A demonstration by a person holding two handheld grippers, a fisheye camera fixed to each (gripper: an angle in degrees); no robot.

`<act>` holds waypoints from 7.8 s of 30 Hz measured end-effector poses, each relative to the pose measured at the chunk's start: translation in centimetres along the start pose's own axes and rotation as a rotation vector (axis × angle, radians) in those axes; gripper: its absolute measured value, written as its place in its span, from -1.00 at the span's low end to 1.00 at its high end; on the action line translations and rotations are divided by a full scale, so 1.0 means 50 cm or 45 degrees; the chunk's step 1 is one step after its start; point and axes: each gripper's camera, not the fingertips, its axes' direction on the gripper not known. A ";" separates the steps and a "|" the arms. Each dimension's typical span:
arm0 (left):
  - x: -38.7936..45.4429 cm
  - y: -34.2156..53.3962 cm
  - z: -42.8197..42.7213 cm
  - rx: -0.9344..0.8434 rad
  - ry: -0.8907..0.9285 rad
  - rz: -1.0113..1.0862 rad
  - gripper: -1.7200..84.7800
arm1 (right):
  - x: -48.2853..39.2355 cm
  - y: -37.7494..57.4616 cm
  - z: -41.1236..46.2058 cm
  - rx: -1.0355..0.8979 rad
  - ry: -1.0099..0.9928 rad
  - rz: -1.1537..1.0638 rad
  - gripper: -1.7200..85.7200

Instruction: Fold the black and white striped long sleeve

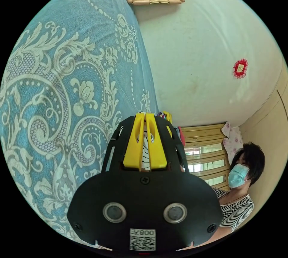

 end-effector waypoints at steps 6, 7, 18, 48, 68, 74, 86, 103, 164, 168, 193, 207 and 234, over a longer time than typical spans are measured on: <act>-0.016 -0.036 0.050 0.029 -0.003 -0.011 -0.94 | 0.043 -0.038 0.014 -0.003 0.000 -0.015 -0.94; -0.019 -0.042 0.063 0.034 -0.004 -0.017 -0.94 | 0.054 -0.045 0.020 0.001 -0.003 -0.011 -0.94; -0.030 -0.060 0.170 0.094 -0.028 -0.045 -0.88 | 0.146 -0.055 0.097 0.000 0.031 -0.014 -0.93; 0.295 0.043 0.832 -0.549 -0.964 0.874 -0.96 | 0.042 0.279 0.974 -0.520 1.576 -1.248 -0.96; 0.355 0.155 0.980 -0.630 -0.926 0.966 -0.88 | 0.100 0.346 1.048 -0.429 1.423 -1.243 -0.96; 0.365 0.193 1.032 -0.723 -1.096 1.121 -0.88 | 0.127 0.329 1.085 -0.466 1.531 -1.243 -0.97; 0.423 0.220 1.002 -0.590 -1.043 1.146 -0.95 | 0.115 0.354 1.035 -0.338 1.508 -1.283 -0.96; 0.423 0.182 0.943 -0.477 -1.012 1.070 -0.95 | 0.080 0.312 0.917 -0.195 1.484 -1.205 -0.92; 0.167 0.082 0.175 -0.017 -0.926 0.377 -0.93 | -0.159 0.279 0.553 0.112 1.337 -0.771 -0.95; 0.174 0.108 0.122 0.048 -0.894 0.368 -0.91 | -0.189 0.291 0.509 0.149 1.283 -0.744 -0.94; 0.123 0.508 -0.006 -0.317 -0.738 0.181 -0.81 | -0.200 0.763 0.196 -0.146 0.700 -0.442 -0.82; 0.170 0.643 0.019 -0.270 -0.630 0.170 -0.92 | -0.266 0.816 0.131 -0.216 0.629 -0.408 -0.95; 0.553 1.234 0.826 -0.951 -0.609 1.326 -0.76 | -0.244 0.807 0.060 -0.251 0.518 -0.288 -0.95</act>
